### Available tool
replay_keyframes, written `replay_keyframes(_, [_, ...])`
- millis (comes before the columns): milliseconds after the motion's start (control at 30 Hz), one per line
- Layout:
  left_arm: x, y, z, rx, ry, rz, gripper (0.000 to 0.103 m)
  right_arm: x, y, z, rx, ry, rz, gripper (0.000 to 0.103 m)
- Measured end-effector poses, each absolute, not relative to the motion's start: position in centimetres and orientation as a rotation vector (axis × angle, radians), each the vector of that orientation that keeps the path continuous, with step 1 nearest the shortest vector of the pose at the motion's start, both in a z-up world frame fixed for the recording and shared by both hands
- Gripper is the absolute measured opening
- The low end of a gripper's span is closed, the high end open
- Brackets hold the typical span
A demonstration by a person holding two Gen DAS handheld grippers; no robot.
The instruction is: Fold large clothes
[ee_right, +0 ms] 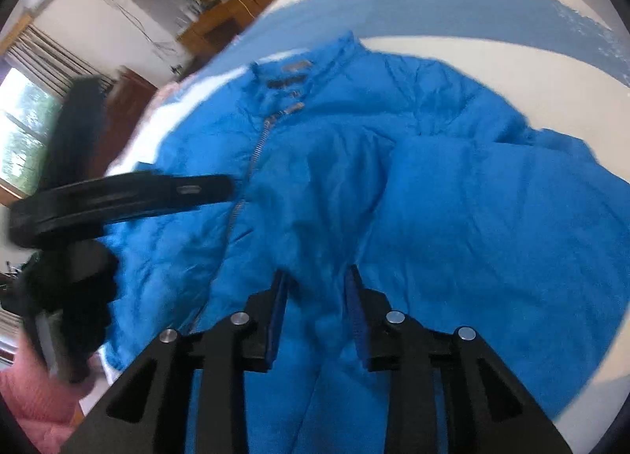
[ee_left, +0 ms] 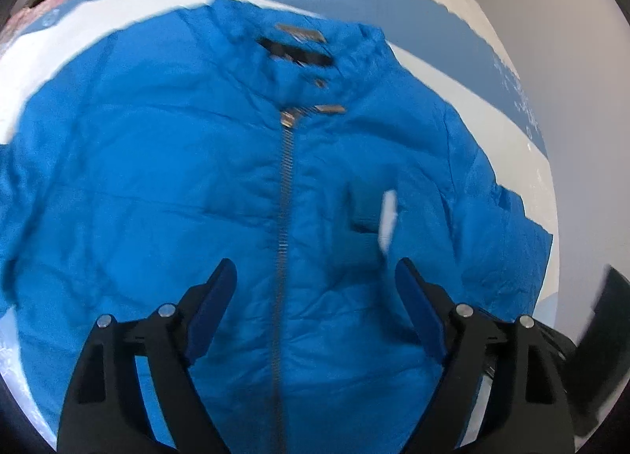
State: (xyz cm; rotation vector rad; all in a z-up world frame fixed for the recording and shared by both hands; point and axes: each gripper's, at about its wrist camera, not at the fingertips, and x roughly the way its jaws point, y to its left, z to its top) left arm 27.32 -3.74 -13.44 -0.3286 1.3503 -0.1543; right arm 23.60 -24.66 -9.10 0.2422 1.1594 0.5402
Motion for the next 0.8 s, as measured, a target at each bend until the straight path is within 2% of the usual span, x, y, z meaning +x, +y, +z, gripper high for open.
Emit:
replay_keyframes(133, [28.4, -6.3, -15.0, -0.305, 1.382, -0.164, 0.082, 21.1, -29.4, -6.3, 0.258, 1.091, 0.43, 0.031])
replay_keyframes(167, [28.6, -6.8, -15.1, -0.291, 1.374, -0.154, 0.076, 20.6, -30.8, -5.8, 0.261, 1.076, 0.384, 0.031])
replay_keyframes(200, [28.7, -7.2, -15.0, -0.281, 1.36, -0.152, 0.056, 20.0, -32.0, -5.4, 0.266, 1.066, 0.337, 0.031])
replay_keyframes(267, [28.8, -7.8, -14.8, -0.296, 1.35, -0.175, 0.032, 19.6, -33.8, -5.0, 0.281, 1.053, 0.271, 0.031])
replay_keyframes(300, [28.7, -7.9, -14.5, -0.303, 1.33, -0.174, 0.023, 19.4, -35.1, -4.8, 0.303, 1.044, 0.233, 0.031])
replay_keyframes(400, [27.9, -7.4, -13.1, -0.324, 1.27, -0.171, 0.016, 19.4, -37.4, -5.3, 0.394, 1.036, 0.185, 0.031])
replay_keyframes(567, [26.0, -3.2, -9.7, -0.371, 1.16, -0.105, 0.015, 20.4, -38.3, -6.7, 0.452, 1.043, 0.171, 0.031])
replay_keyframes(800, [23.3, 3.1, -6.2, -0.321, 1.031, 0.079, 0.015, 23.1, -34.3, -7.8, 0.43, 1.073, 0.279, 0.031])
